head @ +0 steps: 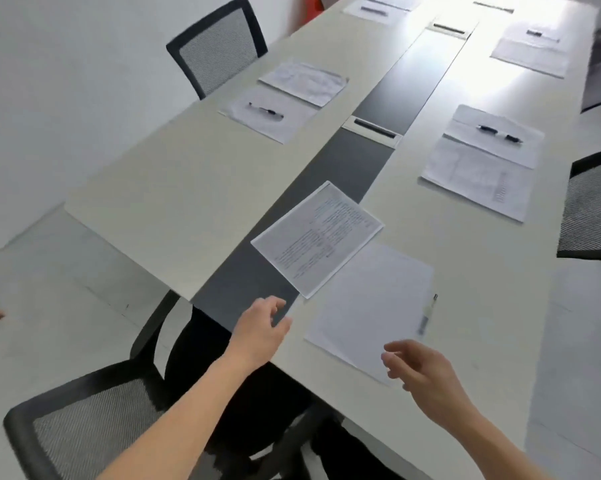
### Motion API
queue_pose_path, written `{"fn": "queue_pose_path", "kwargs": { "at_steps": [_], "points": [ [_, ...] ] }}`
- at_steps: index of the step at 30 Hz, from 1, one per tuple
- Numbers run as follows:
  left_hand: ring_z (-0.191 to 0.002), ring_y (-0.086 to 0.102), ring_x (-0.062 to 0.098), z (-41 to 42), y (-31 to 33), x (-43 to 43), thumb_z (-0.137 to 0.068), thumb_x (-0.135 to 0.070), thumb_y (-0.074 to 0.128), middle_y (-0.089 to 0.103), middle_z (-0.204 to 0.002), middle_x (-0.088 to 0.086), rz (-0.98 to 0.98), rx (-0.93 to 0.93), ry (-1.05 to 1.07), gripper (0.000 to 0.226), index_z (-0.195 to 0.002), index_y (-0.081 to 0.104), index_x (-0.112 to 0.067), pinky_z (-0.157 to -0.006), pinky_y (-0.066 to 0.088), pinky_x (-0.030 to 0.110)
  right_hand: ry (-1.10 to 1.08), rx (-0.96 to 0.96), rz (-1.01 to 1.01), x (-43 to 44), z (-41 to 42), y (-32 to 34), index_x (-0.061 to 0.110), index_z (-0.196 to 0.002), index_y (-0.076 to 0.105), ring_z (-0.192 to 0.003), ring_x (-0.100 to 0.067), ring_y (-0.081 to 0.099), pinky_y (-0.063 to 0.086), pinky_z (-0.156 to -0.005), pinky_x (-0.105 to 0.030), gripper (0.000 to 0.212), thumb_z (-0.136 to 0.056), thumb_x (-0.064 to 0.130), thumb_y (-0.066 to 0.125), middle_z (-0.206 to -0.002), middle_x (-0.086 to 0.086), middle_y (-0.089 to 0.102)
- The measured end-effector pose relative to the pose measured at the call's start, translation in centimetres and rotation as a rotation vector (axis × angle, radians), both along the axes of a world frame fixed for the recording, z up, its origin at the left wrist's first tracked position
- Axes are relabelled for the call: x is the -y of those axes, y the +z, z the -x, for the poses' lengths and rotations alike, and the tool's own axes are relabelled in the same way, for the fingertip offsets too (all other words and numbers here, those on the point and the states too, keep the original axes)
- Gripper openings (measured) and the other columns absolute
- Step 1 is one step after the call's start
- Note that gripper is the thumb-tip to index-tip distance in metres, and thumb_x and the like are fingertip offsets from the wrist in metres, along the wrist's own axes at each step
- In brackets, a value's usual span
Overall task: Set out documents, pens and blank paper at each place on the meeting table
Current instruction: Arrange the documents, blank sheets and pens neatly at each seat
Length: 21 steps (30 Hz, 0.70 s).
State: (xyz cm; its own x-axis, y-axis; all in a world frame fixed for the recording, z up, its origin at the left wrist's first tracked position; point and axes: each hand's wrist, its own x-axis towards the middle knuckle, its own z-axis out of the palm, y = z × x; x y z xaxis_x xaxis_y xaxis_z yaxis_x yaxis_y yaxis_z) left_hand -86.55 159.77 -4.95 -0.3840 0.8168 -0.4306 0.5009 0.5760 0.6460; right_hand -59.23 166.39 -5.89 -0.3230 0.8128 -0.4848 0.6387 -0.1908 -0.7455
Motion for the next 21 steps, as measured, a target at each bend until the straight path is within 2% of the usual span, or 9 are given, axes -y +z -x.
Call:
{"fn": "queue_pose_path", "kwargs": {
  "at_steps": [2,5,8,10,13,16,17,19,21],
  "points": [
    [-0.123,0.047,0.020,0.6,-3.2,-3.9,-0.094,-0.032,0.051,0.044,-0.139,0.003,0.051,-0.149,-0.123,0.045,-0.138,0.044,-0.020,-0.098,0.046,0.036,-0.009,0.035,0.011,-1.7,0.8,-1.3,0.027,-0.096,0.069,-0.075,-0.007,0.070,0.055,-0.071,-0.030,0.009,-0.089,0.032,0.066,-0.078,0.004,0.074],
    [-0.138,0.028,0.027,1.0,-7.0,-8.3,-0.096,-0.033,0.047,0.022,-0.154,0.009,0.183,-0.346,-0.319,0.055,-0.146,0.030,-0.021,-0.106,0.039,0.042,0.021,0.095,0.044,-5.3,2.4,-3.4,0.026,-0.101,0.068,-0.079,-0.009,0.070,0.055,-0.072,-0.030,0.016,-0.089,0.036,0.064,-0.084,0.006,0.072],
    [-0.148,0.005,0.030,1.1,-9.8,-10.5,-0.098,-0.035,0.040,0.002,-0.161,0.014,0.310,-0.452,-0.427,0.059,-0.151,0.017,-0.022,-0.114,0.026,0.045,0.028,0.147,0.024,-10.3,4.6,-5.6,0.021,-0.109,0.068,-0.082,-0.014,0.068,0.053,-0.075,-0.031,0.026,-0.089,0.037,0.063,-0.087,0.006,0.070],
    [-0.149,-0.004,0.031,0.8,-11.0,-10.7,-0.099,-0.033,0.036,-0.006,-0.162,0.014,0.365,-0.485,-0.467,0.061,-0.152,0.009,-0.023,-0.115,0.022,0.045,0.012,0.187,-0.040,-14.6,6.2,-6.6,0.019,-0.115,0.066,-0.087,-0.015,0.065,0.050,-0.079,-0.029,0.031,-0.089,0.036,0.063,-0.092,0.005,0.069],
    [-0.149,-0.009,0.032,0.0,-11.7,-9.9,-0.099,-0.033,0.036,-0.014,-0.161,0.013,0.410,-0.513,-0.483,0.067,-0.153,-0.002,-0.025,-0.117,0.020,0.042,-0.071,0.206,-0.107,-21.4,8.9,-7.7,0.017,-0.128,0.058,-0.109,-0.022,0.062,0.047,-0.095,-0.034,0.043,-0.089,0.034,0.063,-0.120,-0.006,0.066],
    [-0.148,-0.010,0.034,-0.8,-11.7,-8.9,-0.098,-0.032,0.035,-0.016,-0.160,0.013,0.435,-0.530,-0.505,0.070,-0.153,-0.008,-0.025,-0.118,0.019,0.041,-0.344,0.113,-0.015,-27.3,11.5,-8.5,0.016,-0.142,0.043,-0.126,-0.027,0.052,0.043,-0.106,-0.037,0.063,-0.085,0.033,0.067,-0.141,-0.009,0.052],
    [-0.148,-0.010,0.034,-1.1,-11.7,-8.6,-0.098,-0.031,0.035,-0.017,-0.160,0.013,0.445,-0.532,-0.508,0.070,-0.152,-0.009,-0.025,-0.118,0.019,0.041,-0.455,0.044,0.057,-28.8,12.5,-8.6,0.017,-0.144,0.038,-0.125,-0.028,0.053,0.044,-0.106,-0.038,0.071,-0.083,0.033,0.069,-0.143,-0.008,0.049],
    [-0.148,-0.013,0.034,-1.4,-11.5,-8.4,-0.098,-0.029,0.034,-0.018,-0.160,0.012,0.461,-0.526,-0.498,0.070,-0.152,-0.010,-0.026,-0.118,0.016,0.041,-0.600,-0.101,0.219,-30.3,14.4,-8.5,0.015,-0.145,0.035,-0.109,-0.026,0.059,0.053,-0.096,-0.041,0.080,-0.078,0.033,0.075,-0.135,-0.003,0.050],
    [-0.148,-0.013,0.033,-1.4,-11.3,-8.5,-0.098,-0.029,0.036,-0.018,-0.160,0.011,0.465,-0.512,-0.494,0.070,-0.152,-0.009,-0.027,-0.118,0.015,0.041,-0.579,-0.174,0.357,-30.5,16.3,-8.1,0.011,-0.127,0.048,-0.090,-0.022,0.061,0.056,-0.080,-0.036,0.063,-0.075,0.031,0.079,-0.113,-0.003,0.058]
  ]
}}
